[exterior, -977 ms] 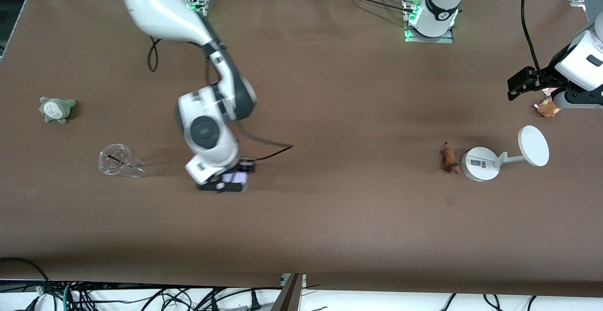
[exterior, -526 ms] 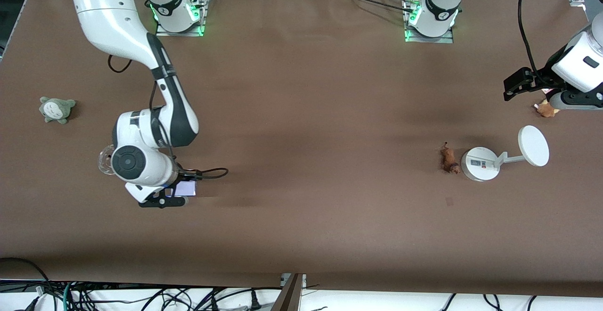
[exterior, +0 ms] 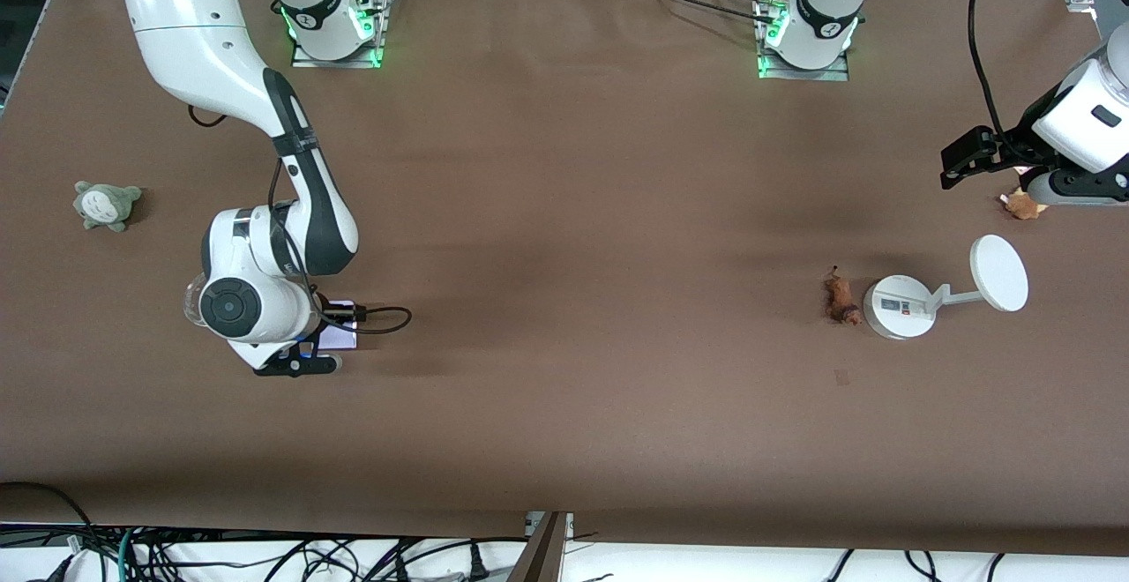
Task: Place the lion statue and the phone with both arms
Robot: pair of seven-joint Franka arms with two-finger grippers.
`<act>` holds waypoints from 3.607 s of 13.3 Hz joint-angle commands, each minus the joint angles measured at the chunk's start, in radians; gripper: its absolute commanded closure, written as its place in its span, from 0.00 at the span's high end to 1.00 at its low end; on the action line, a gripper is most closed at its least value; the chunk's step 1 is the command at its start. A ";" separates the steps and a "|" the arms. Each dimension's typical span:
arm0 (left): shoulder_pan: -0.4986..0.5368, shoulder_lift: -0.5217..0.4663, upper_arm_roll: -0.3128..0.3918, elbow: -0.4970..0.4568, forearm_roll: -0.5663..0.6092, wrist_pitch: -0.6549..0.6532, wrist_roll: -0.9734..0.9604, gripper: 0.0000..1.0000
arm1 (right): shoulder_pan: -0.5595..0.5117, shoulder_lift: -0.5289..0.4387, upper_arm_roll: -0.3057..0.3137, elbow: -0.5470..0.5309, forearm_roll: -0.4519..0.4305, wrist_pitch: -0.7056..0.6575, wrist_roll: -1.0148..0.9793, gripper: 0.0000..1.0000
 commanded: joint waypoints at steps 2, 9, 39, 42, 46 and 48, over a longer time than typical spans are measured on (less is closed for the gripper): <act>-0.004 0.004 0.008 0.012 -0.028 0.002 0.016 1.00 | -0.026 -0.082 0.014 -0.162 0.005 0.085 -0.027 0.53; -0.004 0.004 0.008 0.012 -0.028 0.002 0.016 1.00 | -0.029 -0.072 0.012 -0.193 0.005 0.104 -0.036 0.54; -0.003 0.004 0.008 0.012 -0.028 0.002 0.018 1.00 | -0.215 -0.574 0.101 0.045 -0.064 -0.454 -0.237 1.00; -0.003 0.004 0.008 0.012 -0.028 0.002 0.019 1.00 | -0.271 -0.696 0.134 -0.025 -0.060 -0.465 -0.238 1.00; -0.001 0.004 0.008 0.012 -0.028 0.004 0.021 1.00 | -0.287 -0.725 0.132 -0.073 -0.057 -0.480 -0.243 1.00; -0.001 0.004 0.008 0.012 -0.028 0.004 0.021 1.00 | -0.285 -0.705 0.126 -0.039 -0.057 -0.506 -0.243 1.00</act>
